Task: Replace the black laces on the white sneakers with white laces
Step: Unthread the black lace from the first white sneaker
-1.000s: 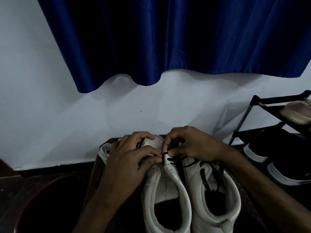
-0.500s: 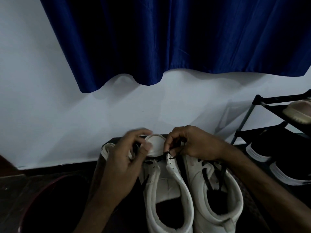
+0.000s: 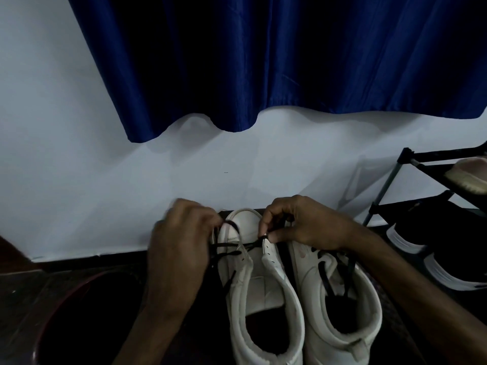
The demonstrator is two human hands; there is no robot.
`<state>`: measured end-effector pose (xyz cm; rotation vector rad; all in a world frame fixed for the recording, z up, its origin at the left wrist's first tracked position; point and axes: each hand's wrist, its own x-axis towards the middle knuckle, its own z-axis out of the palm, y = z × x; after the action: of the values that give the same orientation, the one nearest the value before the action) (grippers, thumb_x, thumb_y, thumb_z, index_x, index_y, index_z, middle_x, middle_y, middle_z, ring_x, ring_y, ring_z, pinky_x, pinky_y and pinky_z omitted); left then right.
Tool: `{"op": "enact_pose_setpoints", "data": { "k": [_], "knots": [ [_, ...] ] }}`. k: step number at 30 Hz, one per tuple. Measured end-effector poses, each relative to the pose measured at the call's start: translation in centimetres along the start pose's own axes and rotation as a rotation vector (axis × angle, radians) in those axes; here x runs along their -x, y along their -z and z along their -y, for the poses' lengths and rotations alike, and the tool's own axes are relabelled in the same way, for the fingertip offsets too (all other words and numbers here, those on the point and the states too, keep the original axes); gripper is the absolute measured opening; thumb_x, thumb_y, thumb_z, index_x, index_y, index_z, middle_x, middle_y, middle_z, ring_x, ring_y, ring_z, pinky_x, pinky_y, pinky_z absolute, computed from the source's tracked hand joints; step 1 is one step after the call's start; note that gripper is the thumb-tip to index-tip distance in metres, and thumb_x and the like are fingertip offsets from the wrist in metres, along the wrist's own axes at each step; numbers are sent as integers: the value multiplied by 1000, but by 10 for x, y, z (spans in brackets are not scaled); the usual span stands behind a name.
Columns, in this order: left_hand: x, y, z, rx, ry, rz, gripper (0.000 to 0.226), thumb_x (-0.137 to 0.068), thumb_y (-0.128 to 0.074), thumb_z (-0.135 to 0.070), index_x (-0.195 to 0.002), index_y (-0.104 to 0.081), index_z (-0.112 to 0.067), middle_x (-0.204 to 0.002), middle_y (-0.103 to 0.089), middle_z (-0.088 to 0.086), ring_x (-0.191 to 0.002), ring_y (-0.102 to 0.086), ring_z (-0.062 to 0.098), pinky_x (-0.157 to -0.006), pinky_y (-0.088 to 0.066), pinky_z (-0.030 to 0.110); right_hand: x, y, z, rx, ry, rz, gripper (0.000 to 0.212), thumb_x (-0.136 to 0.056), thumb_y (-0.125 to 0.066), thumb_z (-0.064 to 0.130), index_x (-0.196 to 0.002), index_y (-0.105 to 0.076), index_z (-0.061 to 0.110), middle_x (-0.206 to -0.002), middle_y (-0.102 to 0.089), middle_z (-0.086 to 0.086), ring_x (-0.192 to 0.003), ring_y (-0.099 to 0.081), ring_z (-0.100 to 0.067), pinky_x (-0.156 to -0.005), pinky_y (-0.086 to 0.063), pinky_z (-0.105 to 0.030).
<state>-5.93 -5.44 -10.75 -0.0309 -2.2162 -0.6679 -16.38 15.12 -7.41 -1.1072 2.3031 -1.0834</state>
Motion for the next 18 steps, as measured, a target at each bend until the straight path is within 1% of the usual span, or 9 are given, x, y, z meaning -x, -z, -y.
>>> {"op": "enact_pose_setpoints", "data": {
  "k": [2, 3, 5, 7, 9, 12, 15, 17, 18],
  "knots": [
    [-4, 10, 9, 188, 209, -144, 17, -97, -50, -15, -87, -63, -14, -89, -53, -4, -83, -54, -4, -78, -38, 7, 1, 0, 1, -4, 1, 2, 15, -82, -75, 4, -87, -74, 18, -85, -68, 11, -73, -60, 7, -71, -42, -7],
    [-5, 13, 14, 255, 269, -148, 17, -99, -51, -13, -87, -62, -15, -89, -54, -5, -84, -55, -5, -77, -38, 4, 1, 1, 0, -2, 2, -1, 15, -82, -75, 4, -87, -74, 18, -84, -68, 12, -73, -60, 7, -71, -41, -7],
    [-2, 14, 21, 374, 330, -16, 19, -99, -54, -20, -83, -62, -25, -86, -60, -3, -81, -58, -2, -73, -42, 9, 2, 1, -2, 0, 5, -7, 14, -81, -76, 4, -87, -74, 17, -84, -68, 12, -74, -60, 6, -70, -41, -6],
    [5, 14, 23, 404, 292, 194, 23, -96, -54, -38, -78, -61, -26, -76, -62, -4, -72, -60, 5, -67, -46, 19, 2, 2, -6, -2, 8, -6, 13, -82, -76, 6, -88, -75, 18, -85, -68, 11, -77, -61, 3, -72, -41, -7],
    [15, 18, 24, 358, 217, 335, 42, -93, -49, -55, -66, -56, -23, -60, -57, -6, -57, -56, 9, -58, -44, 28, 2, 2, -8, -4, 6, 8, 15, -82, -76, 8, -89, -75, 22, -87, -68, 11, -81, -63, -2, -74, -43, -10],
    [20, 28, 26, 329, 208, 498, 53, -87, -50, -64, -53, -51, -24, -44, -50, -8, -41, -54, 10, -47, -42, 25, 1, 5, -7, 3, 1, 33, 17, -84, -75, 11, -91, -75, 26, -92, -70, 9, -87, -65, -6, -79, -45, -13],
    [20, 29, 28, 234, 94, 537, 42, -89, -53, -60, -58, -51, -32, -49, -48, -13, -45, -50, 2, -48, -43, 26, 2, 11, 1, 31, -18, 54, 11, -88, -71, 17, -96, -75, 23, -97, -69, 8, -92, -66, -4, -81, -45, -12],
    [19, 26, 24, 276, 73, 485, 27, -92, -59, -51, -71, -57, -34, -61, -57, -15, -55, -58, 4, -54, -47, 27, 2, 11, 9, 74, -11, 15, 9, -90, -69, 24, -95, -76, 27, -98, -68, 8, -94, -66, -5, -82, -47, -16],
    [18, 24, 21, 320, 81, 452, 18, -93, -62, -43, -79, -60, -32, -69, -62, -16, -64, -63, 4, -60, -47, 22, 2, 9, 14, 105, 1, -6, 9, -90, -68, 27, -94, -76, 29, -98, -67, 9, -94, -65, -6, -82, -49, -20]
  ]
}}
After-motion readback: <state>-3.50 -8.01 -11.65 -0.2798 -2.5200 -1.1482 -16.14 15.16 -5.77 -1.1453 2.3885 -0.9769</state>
